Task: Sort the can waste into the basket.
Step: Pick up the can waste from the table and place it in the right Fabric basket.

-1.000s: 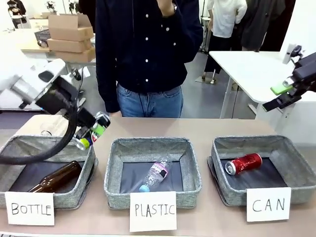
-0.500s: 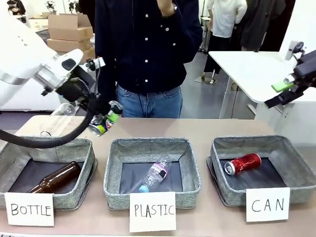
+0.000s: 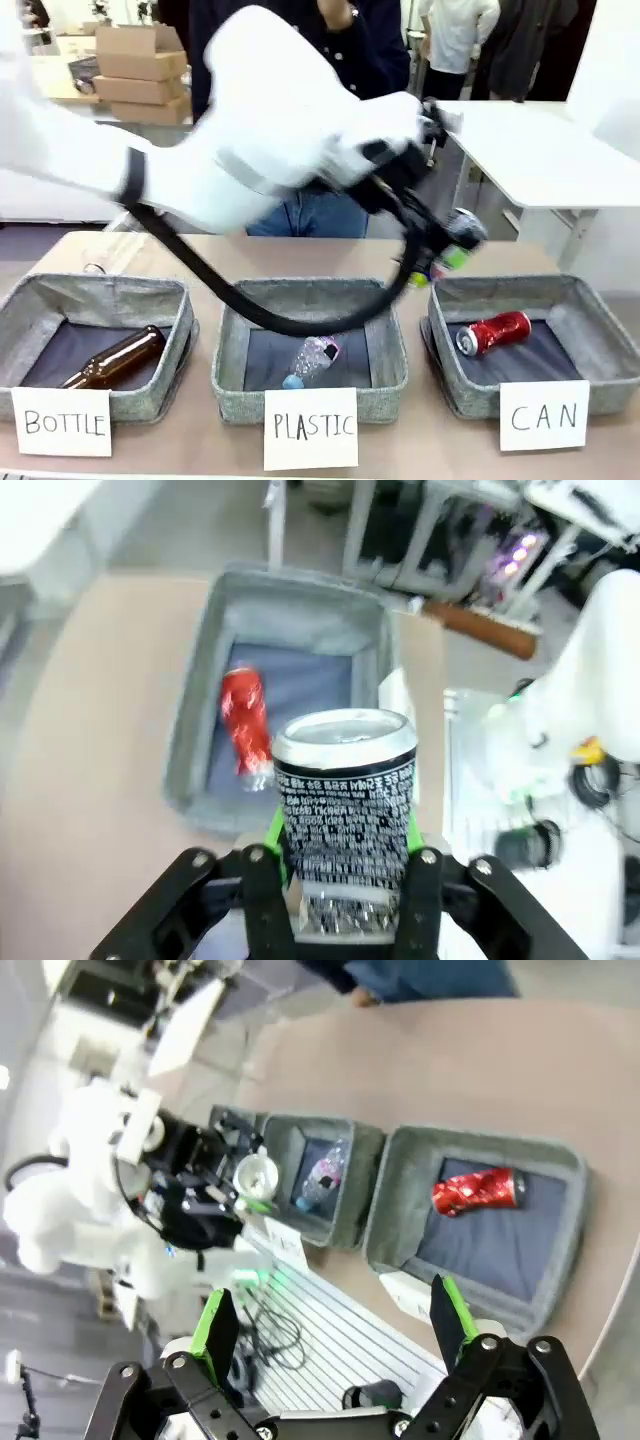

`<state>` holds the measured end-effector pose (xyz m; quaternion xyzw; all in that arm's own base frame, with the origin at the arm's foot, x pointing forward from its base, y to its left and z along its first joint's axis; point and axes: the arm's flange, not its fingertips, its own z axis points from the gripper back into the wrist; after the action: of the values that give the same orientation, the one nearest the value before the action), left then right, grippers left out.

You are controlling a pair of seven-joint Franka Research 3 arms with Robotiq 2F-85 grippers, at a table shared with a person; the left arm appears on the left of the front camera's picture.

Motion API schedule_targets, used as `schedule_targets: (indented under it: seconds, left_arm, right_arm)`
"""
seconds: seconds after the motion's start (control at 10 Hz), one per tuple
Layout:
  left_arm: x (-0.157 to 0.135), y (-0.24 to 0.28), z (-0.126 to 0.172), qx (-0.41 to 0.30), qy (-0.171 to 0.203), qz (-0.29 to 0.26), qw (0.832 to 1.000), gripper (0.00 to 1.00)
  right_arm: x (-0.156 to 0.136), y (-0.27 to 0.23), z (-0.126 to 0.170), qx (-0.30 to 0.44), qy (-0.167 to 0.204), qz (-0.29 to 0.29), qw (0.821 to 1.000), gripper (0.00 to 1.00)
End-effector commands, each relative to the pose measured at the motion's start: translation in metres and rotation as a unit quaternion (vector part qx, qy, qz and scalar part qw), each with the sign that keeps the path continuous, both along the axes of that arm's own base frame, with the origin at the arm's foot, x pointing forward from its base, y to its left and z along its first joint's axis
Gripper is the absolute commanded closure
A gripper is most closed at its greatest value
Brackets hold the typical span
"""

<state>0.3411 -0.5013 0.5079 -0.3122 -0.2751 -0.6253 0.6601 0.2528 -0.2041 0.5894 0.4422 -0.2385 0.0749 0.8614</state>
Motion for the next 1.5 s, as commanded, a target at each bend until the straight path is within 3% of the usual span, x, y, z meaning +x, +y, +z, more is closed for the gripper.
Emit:
schedule_targets:
  seconds: [0.0,0.1,0.2,0.7,0.8,1.4]
  left_arm:
    - [0.008,-0.033,-0.029,-0.074,-0.014,-0.060,0.995,0.56]
    - [0.003,-0.057,-0.042,-0.093,-0.025,-0.055,0.994,0.56]
    - [0.005,-0.076,-0.051,-0.102,-0.052,-0.033,0.993,0.56]
    - [0.029,-0.106,-0.058,-0.066,-0.033,-0.030,0.997,0.56]
    - [0.032,-0.108,-0.059,-0.046,-0.033,-0.037,0.998,0.01]
    - [0.029,-0.103,-0.063,-0.037,-0.033,-0.027,0.998,0.00]
  right_arm:
    - [-0.027,-0.016,-0.035,0.060,-0.011,-0.044,0.997,0.00]
    - [0.000,0.000,0.000,0.000,0.000,0.000,1.000,0.00]
    - [0.000,0.000,0.000,0.000,0.000,0.000,1.000,0.00]
    - [0.000,0.000,0.000,0.000,0.000,0.000,1.000,0.00]
    - [0.000,0.000,0.000,0.000,0.000,0.000,1.000,0.00]
    - [0.000,0.000,0.000,0.000,0.000,0.000,1.000,0.00]
